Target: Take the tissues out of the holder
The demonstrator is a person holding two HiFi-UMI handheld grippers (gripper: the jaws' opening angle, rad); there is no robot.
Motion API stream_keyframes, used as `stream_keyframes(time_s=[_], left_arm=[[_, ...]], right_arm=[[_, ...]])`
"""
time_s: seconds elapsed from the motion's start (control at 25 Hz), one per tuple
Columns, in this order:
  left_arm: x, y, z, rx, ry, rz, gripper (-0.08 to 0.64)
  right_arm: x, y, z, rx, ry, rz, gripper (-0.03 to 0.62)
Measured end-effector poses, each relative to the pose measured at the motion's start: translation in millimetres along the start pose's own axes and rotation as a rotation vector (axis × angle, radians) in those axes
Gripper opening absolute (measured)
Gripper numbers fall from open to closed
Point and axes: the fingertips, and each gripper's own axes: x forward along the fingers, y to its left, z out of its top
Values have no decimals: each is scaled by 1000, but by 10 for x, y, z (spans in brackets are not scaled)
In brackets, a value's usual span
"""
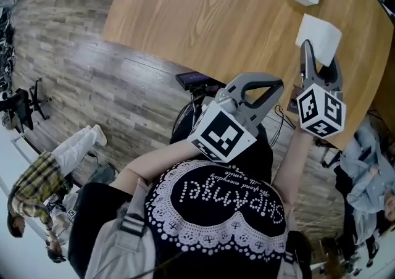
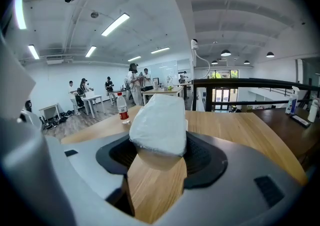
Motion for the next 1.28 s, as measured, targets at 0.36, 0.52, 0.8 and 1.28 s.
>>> stream_keyframes(time_s=[0.36, 0.52, 0.8, 1.28], left_arm=[[-28, 9, 6, 11, 5, 5, 6], [-20, 19, -36, 6, 9, -1, 6], [-41, 53, -26, 6, 8, 6, 6], [-60, 25, -19, 15, 1, -6, 6]], right_arm=[[-400, 73, -123, 37, 4, -4, 279], [-515, 142, -217, 22, 12, 6, 279], [-741, 300, -264, 20, 14, 32, 279], [-1026, 437, -383, 71, 8, 14, 279]])
